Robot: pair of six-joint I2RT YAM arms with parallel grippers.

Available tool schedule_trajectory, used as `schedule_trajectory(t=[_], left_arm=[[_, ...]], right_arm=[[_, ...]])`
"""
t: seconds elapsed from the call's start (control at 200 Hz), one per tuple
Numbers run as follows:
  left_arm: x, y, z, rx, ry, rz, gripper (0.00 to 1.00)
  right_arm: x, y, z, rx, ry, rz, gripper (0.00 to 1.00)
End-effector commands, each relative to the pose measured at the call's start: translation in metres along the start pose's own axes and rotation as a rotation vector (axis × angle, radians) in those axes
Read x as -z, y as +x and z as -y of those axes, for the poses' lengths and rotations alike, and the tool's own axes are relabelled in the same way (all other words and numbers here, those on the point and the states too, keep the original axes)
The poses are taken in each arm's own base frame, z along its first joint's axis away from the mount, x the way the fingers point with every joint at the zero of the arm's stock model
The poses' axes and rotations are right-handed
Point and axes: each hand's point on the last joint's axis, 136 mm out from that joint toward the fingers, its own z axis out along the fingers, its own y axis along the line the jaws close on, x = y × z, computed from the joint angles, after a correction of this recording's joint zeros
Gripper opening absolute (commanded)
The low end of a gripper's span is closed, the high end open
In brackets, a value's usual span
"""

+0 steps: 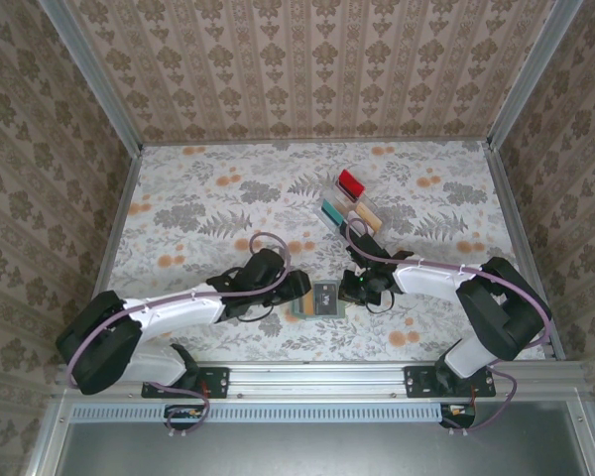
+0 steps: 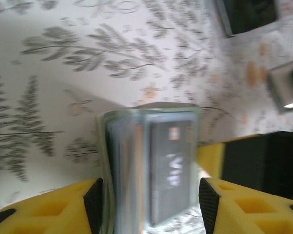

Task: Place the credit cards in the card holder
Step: Close the card holder at the center of the table.

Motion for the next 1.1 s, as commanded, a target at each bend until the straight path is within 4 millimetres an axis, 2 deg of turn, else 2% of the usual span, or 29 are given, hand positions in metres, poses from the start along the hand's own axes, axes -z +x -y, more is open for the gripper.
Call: schedule_trajectory(t=[0.0, 0.2, 0.37, 0.52, 0.635, 0.705, 0.81, 0.985, 1.095], left_arm=[[0.003, -0.004, 0.036, -0.017, 0.119, -0.004, 0.57], [-0.019, 0.007, 0.048, -0.022, 0.154, -0.059, 0.57], [-0.039, 0.016, 0.061, -0.034, 0.175, -0.111, 0.55], [-0.046, 0.019, 0.053, -0.021, 0.141, -0.115, 0.55], [-0.044, 0.019, 0.049, -0.031, 0.124, -0.108, 0.54], [-0.042, 0.019, 0.045, -0.05, 0.097, -0.11, 0.55], [-0.041, 0.019, 0.042, -0.064, 0.078, -0.109, 0.54], [-0.043, 0.02, 0.041, -0.063, 0.074, -0.113, 0.54], [-0.044, 0.019, 0.041, -0.06, 0.074, -0.11, 0.54]], right_arm=[[-0.021, 0.009, 0.039, -0.028, 0.144, -0.013, 0.13], [-0.014, 0.004, 0.025, -0.027, 0.099, 0.006, 0.14], [0.007, -0.005, 0.015, -0.021, 0.075, 0.058, 0.16], [0.038, -0.014, 0.023, -0.035, 0.106, 0.136, 0.21], [0.063, -0.02, 0.032, -0.029, 0.127, 0.197, 0.24], [0.07, -0.021, 0.037, -0.028, 0.131, 0.211, 0.33], [0.068, -0.018, 0.04, -0.025, 0.124, 0.181, 0.34], [0.055, -0.012, 0.025, -0.004, 0.039, 0.11, 0.35], [0.051, -0.01, 0.026, -0.006, 0.045, 0.097, 0.33]])
